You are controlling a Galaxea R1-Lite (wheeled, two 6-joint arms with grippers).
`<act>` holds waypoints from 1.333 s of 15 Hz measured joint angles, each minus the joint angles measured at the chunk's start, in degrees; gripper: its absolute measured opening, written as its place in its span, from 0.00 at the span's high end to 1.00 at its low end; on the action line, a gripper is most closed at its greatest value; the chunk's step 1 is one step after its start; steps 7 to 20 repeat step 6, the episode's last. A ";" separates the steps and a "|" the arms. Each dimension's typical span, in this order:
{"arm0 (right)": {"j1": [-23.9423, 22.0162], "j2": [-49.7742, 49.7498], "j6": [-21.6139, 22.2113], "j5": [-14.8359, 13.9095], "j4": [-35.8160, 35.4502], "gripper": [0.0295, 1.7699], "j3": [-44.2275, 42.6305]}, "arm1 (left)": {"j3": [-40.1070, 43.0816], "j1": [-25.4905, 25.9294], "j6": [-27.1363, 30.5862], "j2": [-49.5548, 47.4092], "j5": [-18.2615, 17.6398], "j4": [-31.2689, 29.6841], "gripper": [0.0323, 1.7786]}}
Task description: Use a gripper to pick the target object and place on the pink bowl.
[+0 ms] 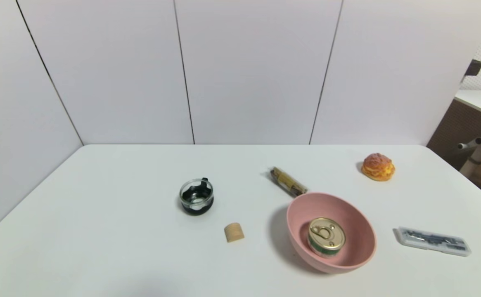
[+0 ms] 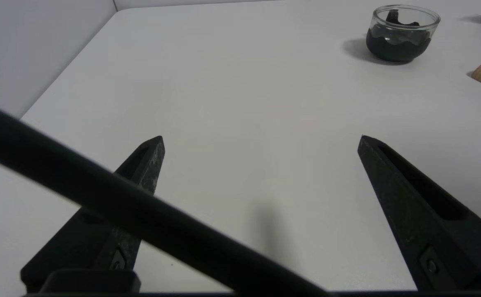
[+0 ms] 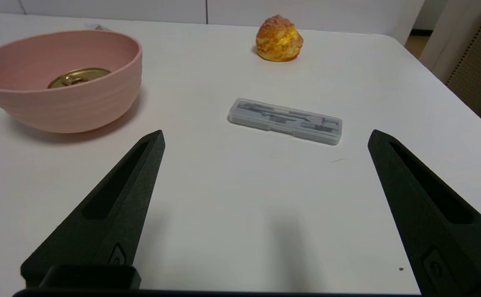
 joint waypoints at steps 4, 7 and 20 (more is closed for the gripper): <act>0.00 0.00 0.15 0.02 -0.02 0.04 0.02 | 0.00 0.00 0.02 0.00 0.00 0.00 0.05; 0.00 0.00 0.39 -0.06 -0.06 0.04 0.02 | 0.00 0.00 0.00 0.00 -0.02 0.00 0.05; 0.00 0.00 0.39 -0.06 -0.06 0.04 0.02 | 0.00 0.00 0.00 0.00 -0.02 0.00 0.05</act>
